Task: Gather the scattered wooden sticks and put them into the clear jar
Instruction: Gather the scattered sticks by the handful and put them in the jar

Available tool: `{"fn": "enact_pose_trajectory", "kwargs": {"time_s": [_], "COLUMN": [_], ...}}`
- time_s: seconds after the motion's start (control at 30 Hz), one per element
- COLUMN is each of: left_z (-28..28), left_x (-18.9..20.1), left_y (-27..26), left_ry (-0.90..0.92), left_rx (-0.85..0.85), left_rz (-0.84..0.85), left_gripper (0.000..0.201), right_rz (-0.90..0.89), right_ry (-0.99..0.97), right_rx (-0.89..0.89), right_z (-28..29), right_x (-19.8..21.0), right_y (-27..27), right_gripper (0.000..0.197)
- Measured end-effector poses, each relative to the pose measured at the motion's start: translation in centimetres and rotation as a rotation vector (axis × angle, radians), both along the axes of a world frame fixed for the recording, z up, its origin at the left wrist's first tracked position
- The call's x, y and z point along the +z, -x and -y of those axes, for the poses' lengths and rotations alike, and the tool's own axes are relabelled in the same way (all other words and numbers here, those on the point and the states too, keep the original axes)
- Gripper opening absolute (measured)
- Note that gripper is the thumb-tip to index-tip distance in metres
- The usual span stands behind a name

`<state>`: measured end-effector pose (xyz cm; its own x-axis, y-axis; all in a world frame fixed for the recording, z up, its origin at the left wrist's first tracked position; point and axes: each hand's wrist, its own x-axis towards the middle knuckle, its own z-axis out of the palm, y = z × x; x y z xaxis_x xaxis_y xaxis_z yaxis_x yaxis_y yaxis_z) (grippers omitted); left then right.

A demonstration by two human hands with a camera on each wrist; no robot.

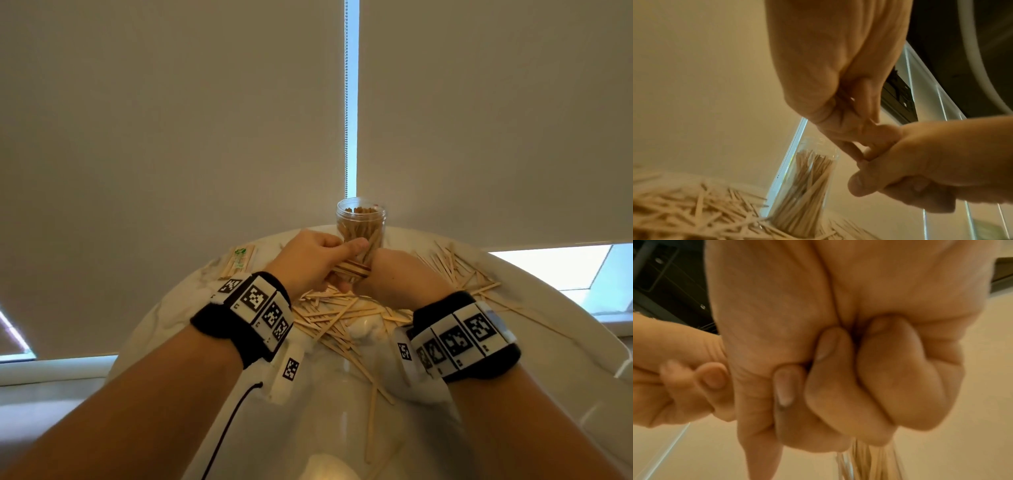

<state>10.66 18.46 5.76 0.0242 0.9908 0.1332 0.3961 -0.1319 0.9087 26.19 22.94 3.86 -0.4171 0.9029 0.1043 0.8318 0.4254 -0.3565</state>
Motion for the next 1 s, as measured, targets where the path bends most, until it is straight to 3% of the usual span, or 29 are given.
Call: {"fn": "enact_pose_trajectory", "kwargs": {"time_s": [0.07,0.17,0.33,0.47,0.6,0.67,0.73,0.77,0.93,1.0], "left_z": [-0.2,-0.9,-2.2,-3.2,-4.5,-5.6,-7.1,-8.1,-11.8,-13.0], "left_x": [-0.5,-1.5,-2.4,-2.0,-1.2,-1.0,-1.0,-1.0,-1.3,-1.7], "left_y": [0.1,0.6,0.5,-0.1,-0.3,0.1,0.7,1.0,1.0,0.4], "left_ry": [-0.011,-0.058,0.062,0.162,0.216,0.198,0.170,0.174,0.224,0.165], "left_rx": [-0.033,0.106,0.168,0.201,0.213,0.296,0.357,0.361,0.154,0.114], "left_rz": [0.063,0.147,0.425,0.440,0.391,0.395,0.346,0.290,-0.068,-0.089], "left_gripper": [0.034,0.033,0.030,0.036,0.055,0.047,0.024,0.028,0.133,0.159], "right_rz": [0.000,-0.103,-0.230,-0.263,-0.261,-0.297,-0.351,-0.370,-0.255,-0.131], "right_ry": [0.020,-0.033,-0.120,-0.094,-0.062,-0.066,-0.098,-0.109,-0.210,-0.232], "right_rx": [0.014,0.047,0.119,0.118,0.017,-0.039,-0.091,-0.113,-0.214,-0.252], "right_z": [-0.3,-0.1,0.5,0.5,0.0,-0.5,-0.9,-1.1,-4.5,-7.3], "right_x": [0.0,0.7,1.9,1.9,1.9,1.7,1.9,2.2,6.4,8.2], "right_y": [-0.3,-1.0,-1.7,-1.7,-3.2,-4.1,-4.8,-5.0,-4.1,-2.8], "right_gripper": [0.022,0.025,0.056,0.057,0.049,0.048,0.051,0.051,0.050,0.052]}}
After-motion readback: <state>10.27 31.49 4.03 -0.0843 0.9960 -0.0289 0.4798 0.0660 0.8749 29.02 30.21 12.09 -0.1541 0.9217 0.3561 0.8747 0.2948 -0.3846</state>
